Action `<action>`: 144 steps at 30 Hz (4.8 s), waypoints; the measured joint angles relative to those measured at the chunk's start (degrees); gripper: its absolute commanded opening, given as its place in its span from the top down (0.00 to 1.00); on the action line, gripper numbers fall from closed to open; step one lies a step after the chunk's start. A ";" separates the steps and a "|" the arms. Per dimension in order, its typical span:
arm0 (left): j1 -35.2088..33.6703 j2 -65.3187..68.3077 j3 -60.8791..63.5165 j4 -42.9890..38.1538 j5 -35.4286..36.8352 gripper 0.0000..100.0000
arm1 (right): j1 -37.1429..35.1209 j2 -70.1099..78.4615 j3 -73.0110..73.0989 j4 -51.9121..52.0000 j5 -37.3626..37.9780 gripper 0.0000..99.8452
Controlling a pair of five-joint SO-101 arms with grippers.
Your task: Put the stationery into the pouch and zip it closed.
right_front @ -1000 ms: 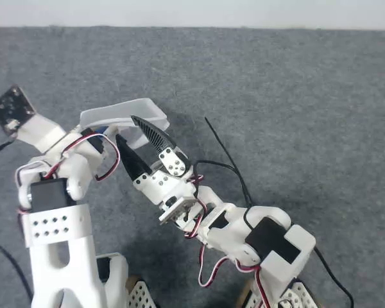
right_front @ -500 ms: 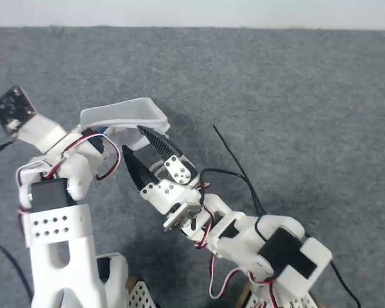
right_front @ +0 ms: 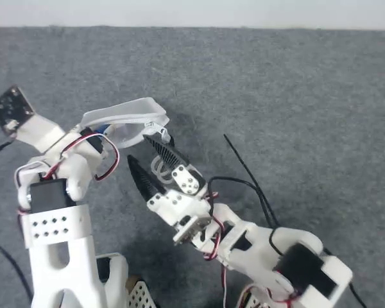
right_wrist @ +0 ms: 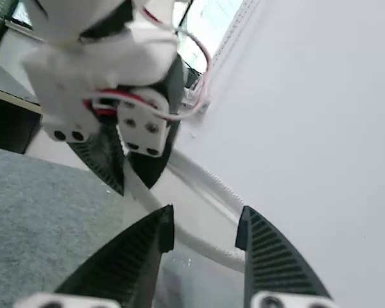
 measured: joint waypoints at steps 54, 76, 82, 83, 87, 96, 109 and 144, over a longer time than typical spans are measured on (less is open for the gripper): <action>0.00 0.00 0.00 -0.18 0.00 0.99 | 4.57 -74.20 15.82 82.55 -21.71 0.84; 0.00 0.00 0.00 -0.18 0.00 0.99 | 8.26 -32.44 0.00 61.80 -22.07 0.84; 0.00 0.00 0.00 -0.18 0.00 0.99 | 8.18 -24.44 -1.41 55.65 -22.07 0.85; 0.00 0.00 0.00 -0.18 0.00 0.99 | 8.18 -23.82 -1.41 54.68 -22.07 0.85; 0.00 0.00 0.00 -0.18 0.00 0.99 | 8.18 -23.12 -1.41 53.10 -22.07 0.85; 0.00 0.00 0.00 -0.18 0.00 0.99 | 11.25 -23.12 -1.41 52.75 -22.07 0.85; 0.00 0.00 0.00 -0.18 0.00 0.99 | 11.34 -23.12 -1.41 52.75 -22.07 1.00; 0.00 -0.26 1.05 -0.62 -14.33 0.73 | 1.58 -57.49 2.55 99.25 -16.53 0.99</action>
